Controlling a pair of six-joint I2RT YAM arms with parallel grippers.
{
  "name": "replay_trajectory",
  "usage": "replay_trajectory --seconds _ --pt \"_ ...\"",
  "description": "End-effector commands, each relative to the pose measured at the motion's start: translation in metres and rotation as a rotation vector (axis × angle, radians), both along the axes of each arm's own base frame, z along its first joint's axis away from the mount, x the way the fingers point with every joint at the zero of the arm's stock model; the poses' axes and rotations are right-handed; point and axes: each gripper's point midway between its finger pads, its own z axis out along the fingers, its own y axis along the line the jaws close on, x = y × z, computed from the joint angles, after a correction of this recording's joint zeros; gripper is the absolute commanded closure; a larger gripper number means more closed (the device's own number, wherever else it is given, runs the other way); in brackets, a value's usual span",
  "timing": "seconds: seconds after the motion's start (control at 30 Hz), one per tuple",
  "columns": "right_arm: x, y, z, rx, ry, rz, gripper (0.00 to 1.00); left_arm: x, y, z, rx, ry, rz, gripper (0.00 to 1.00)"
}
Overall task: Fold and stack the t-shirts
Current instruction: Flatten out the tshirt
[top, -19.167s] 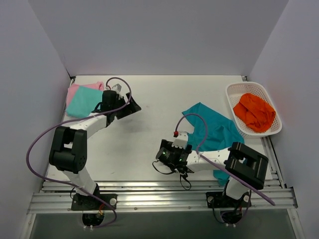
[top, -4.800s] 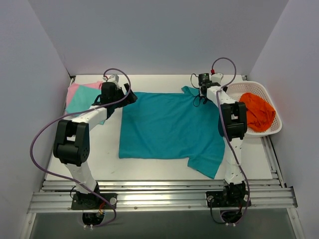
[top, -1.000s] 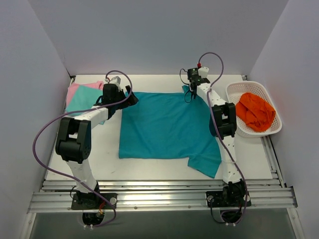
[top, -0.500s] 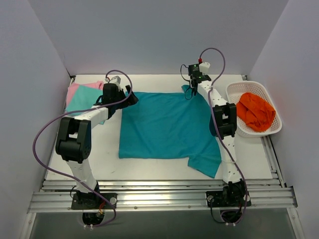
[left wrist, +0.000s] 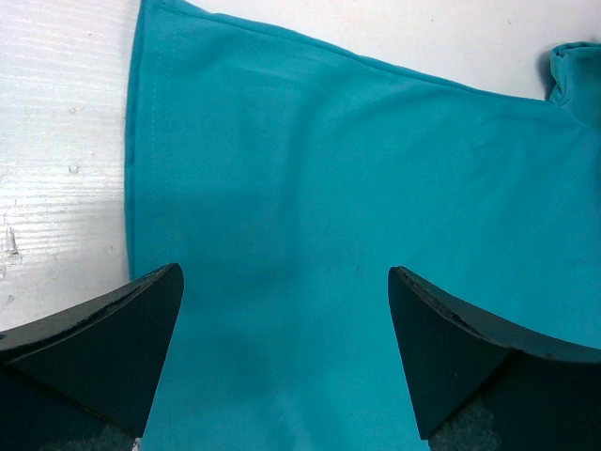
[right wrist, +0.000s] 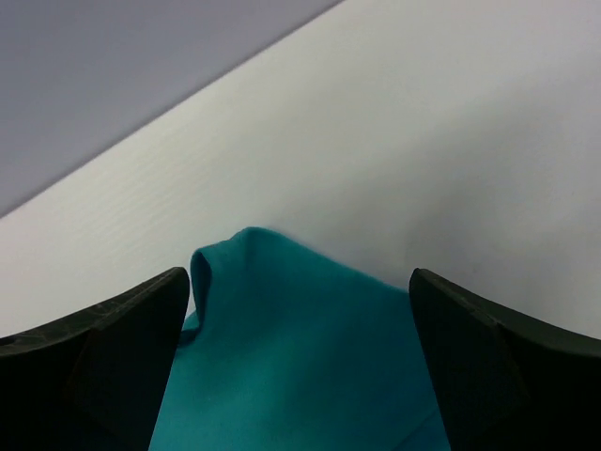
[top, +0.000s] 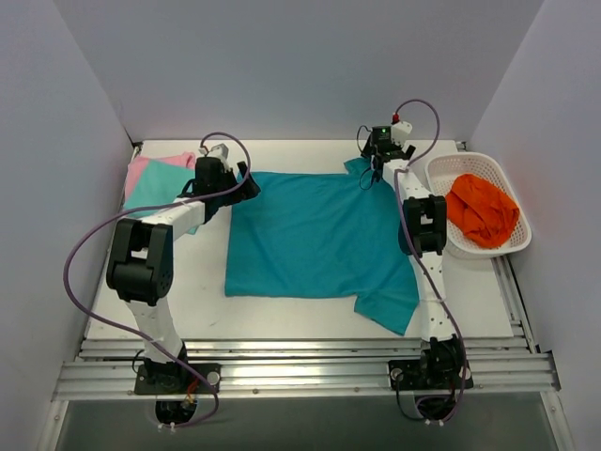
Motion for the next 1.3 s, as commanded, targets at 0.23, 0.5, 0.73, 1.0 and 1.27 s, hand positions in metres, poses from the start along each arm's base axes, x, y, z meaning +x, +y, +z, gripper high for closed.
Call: replay_trajectory --seconds 0.23,0.5,0.73,1.0,1.27 --pt "-0.052 0.001 0.238 -0.058 -0.434 -0.088 0.00 -0.005 -0.001 0.079 0.009 -0.154 0.033 0.00" --pt "-0.168 0.012 0.287 -0.070 -0.404 -0.131 0.00 -0.050 0.008 0.135 -0.008 -0.207 0.098 0.00" --pt "-0.326 0.002 0.238 0.137 -0.408 -0.158 0.06 -0.125 -0.014 0.112 -0.036 -0.144 0.108 0.00" --pt "-0.424 0.039 0.152 0.252 -0.110 0.032 0.02 -0.251 -0.035 0.057 0.038 -0.004 0.007 0.00" --pt "-0.501 0.102 0.076 0.260 0.156 0.201 0.02 -0.325 -0.007 0.000 0.026 0.153 0.076 0.07"
